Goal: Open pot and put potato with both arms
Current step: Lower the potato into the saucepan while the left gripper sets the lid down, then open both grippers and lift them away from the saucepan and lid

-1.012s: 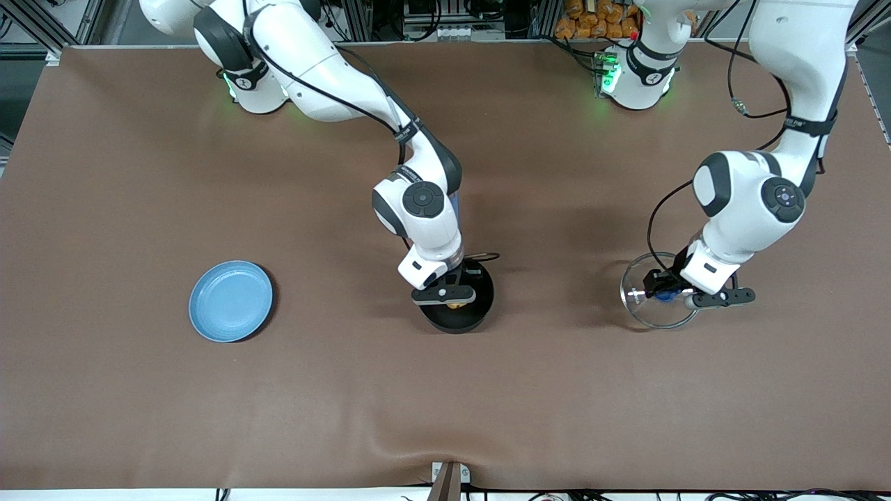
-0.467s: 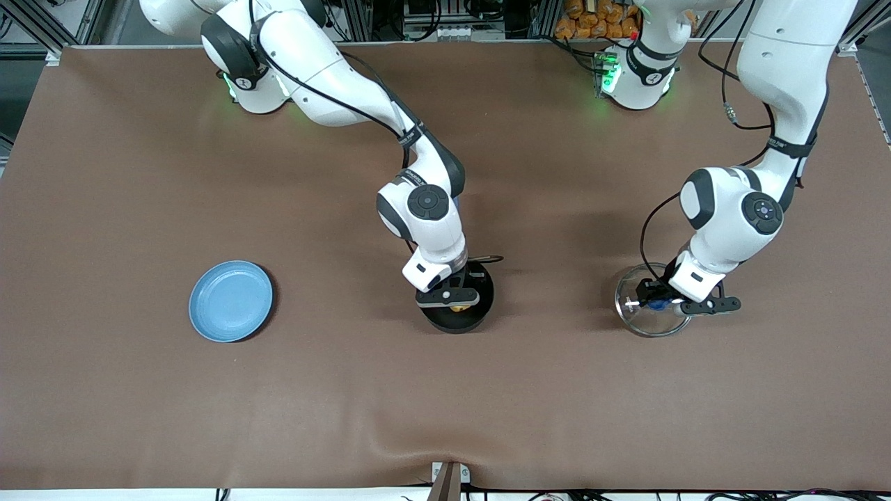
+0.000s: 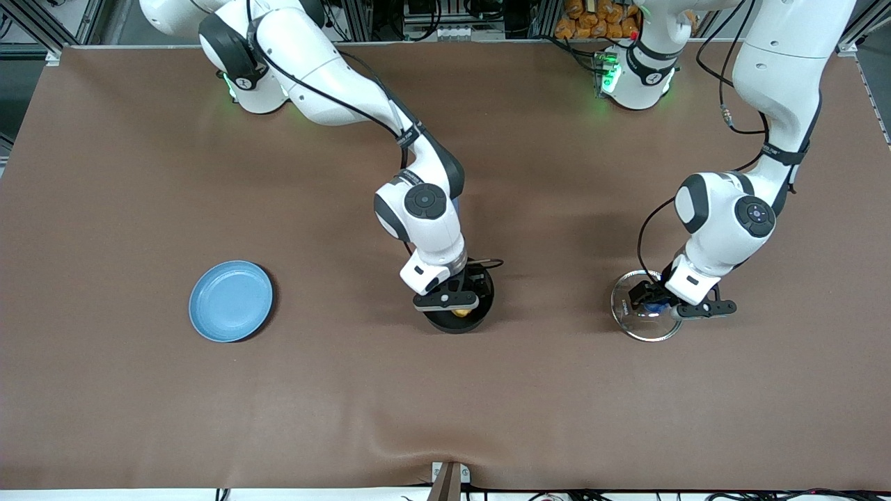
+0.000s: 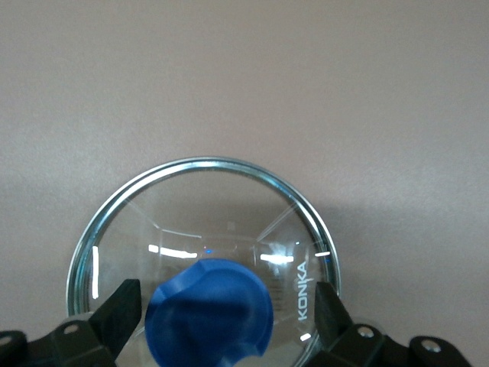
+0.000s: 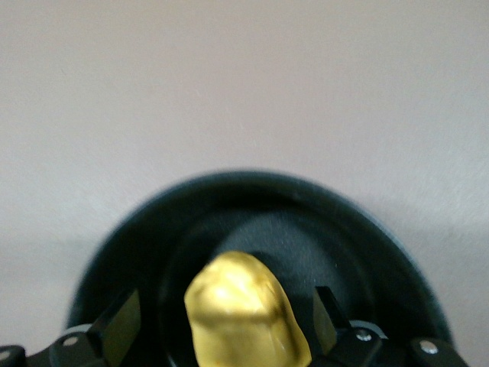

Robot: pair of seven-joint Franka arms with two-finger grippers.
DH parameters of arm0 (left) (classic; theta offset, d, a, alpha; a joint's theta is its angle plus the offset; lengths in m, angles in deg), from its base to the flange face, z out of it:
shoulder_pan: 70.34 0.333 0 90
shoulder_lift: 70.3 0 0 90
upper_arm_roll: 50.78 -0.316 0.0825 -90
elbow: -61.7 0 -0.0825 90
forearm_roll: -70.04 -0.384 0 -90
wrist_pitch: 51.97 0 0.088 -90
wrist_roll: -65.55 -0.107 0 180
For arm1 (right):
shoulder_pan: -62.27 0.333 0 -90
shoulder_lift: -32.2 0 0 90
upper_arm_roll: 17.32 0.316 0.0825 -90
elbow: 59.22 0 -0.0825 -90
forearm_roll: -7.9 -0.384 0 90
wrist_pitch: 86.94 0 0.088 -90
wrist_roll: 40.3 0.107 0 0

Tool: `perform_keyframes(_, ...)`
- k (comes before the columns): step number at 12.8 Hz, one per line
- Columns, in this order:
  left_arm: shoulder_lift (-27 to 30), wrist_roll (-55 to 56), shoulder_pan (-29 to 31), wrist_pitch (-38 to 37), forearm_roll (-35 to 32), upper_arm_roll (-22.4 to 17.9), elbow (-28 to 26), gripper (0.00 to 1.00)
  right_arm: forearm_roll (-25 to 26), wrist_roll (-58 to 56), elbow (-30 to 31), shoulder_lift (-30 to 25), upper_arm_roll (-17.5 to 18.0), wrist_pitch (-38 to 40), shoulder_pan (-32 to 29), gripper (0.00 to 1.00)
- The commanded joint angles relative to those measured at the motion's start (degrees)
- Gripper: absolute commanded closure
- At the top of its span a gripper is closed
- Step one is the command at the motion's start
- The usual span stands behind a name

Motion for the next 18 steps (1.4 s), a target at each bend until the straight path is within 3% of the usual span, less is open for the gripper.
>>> perform_keyframes(1,4.94,-0.83,-0.25,-3.80,0.45,-0.06,-0.64,0.00,1.67,0.73,0.62,-5.88,0.48,7.63,-1.28,0.00)
perform_keyframes(3,11.34,-0.83,0.19,-14.76,0.36,-0.33,-0.11,0.00,1.58,0.03,0.80,-10.62,0.39,15.46,-1.63,0.00)
perform_keyframes(5,17.15,-1.00,1.58,-20.86,0.19,-0.41,0.42,0.00,1.58,-0.24,0.80,-15.63,0.30,25.90,-3.73,0.00)
perform_keyframes(7,22.42,-0.92,2.73,-25.68,0.19,-0.33,1.12,0.00,1.76,-3.47,1.06,-20.64,0.13,37.59,-7.68,0.00)
perform_keyframes(9,25.95,-0.83,3.52,-36.20,0.19,-0.41,5.58,0.00,1.58,-11.53,1.50,-25.04,-0.14,44.30,-12.78,0.00)
perform_keyframes(14,26.05,0.40,4.67,-61.53,0.19,-0.77,25.87,0.00,1.58,-22.01,12.89,-36.10,-0.23,44.16,-21.31,0.00)
perform_keyframes(16,26.05,0.58,5.20,-66.30,0.19,-0.85,30.81,0.00,1.58,-22.56,22.89,-42.60,-0.14,38.55,-23.86,0.00)
perform_keyframes(18,25.88,0.75,5.11,-67.98,-1.47,-0.85,33.02,0.00,1.58,-26.92,28.73,-46.57,-0.14,35.81,-26.75,0.00)
